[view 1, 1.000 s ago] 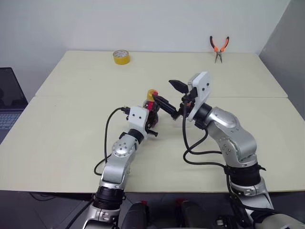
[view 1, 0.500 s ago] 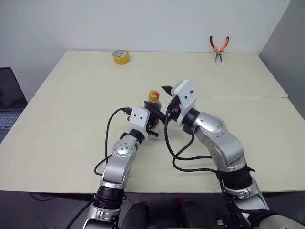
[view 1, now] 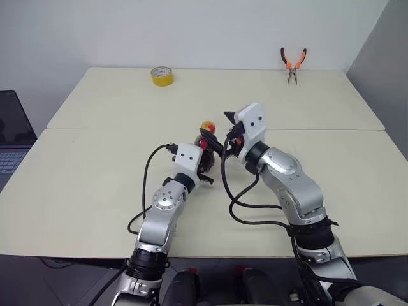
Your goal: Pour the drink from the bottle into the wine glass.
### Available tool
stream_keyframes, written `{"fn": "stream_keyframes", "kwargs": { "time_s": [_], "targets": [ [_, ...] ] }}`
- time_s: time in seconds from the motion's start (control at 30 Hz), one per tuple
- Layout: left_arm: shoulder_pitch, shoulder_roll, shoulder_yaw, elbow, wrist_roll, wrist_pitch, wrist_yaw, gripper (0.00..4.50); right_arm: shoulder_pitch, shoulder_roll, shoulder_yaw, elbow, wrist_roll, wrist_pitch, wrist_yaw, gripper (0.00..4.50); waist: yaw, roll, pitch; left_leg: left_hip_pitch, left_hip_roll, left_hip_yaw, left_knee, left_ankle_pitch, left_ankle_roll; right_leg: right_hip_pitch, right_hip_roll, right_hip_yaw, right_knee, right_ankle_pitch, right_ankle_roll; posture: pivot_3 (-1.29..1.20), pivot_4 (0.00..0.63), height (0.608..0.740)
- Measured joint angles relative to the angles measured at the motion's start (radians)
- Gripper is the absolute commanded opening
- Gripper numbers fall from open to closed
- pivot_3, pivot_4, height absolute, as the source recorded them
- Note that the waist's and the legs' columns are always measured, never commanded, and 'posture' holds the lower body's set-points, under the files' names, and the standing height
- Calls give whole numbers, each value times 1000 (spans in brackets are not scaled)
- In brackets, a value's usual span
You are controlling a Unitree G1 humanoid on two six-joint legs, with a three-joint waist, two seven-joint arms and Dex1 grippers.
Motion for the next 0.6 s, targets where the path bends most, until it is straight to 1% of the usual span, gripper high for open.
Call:
{"fn": "stream_keyframes", "kwargs": {
  "time_s": [0.17,0.47,0.53,0.6],
  "targets": [
    [0,0,-7,0,0,1,-2,647,17,-7,-11,-20,10,12,0,4412,0,0,0,0,0,0,0,0,0,0,0,0,0,0,0,0,150,740],
    [-8,0,-14,0,0,1,-13,645,69,-53,-34,-113,68,54,1,4412,0,0,0,0,0,0,0,0,0,0,0,0,0,0,0,0,150,740],
    [-13,1,-9,0,0,1,-9,645,75,-61,-46,-127,77,62,1,4412,0,0,0,0,0,0,0,0,0,0,0,0,0,0,0,0,150,740],
    [-14,4,7,0,-1,1,-1,644,82,-80,-85,-128,76,65,-13,4412,0,0,0,0,0,0,0,0,0,0,0,0,0,0,0,0,150,740]
  ]
}}
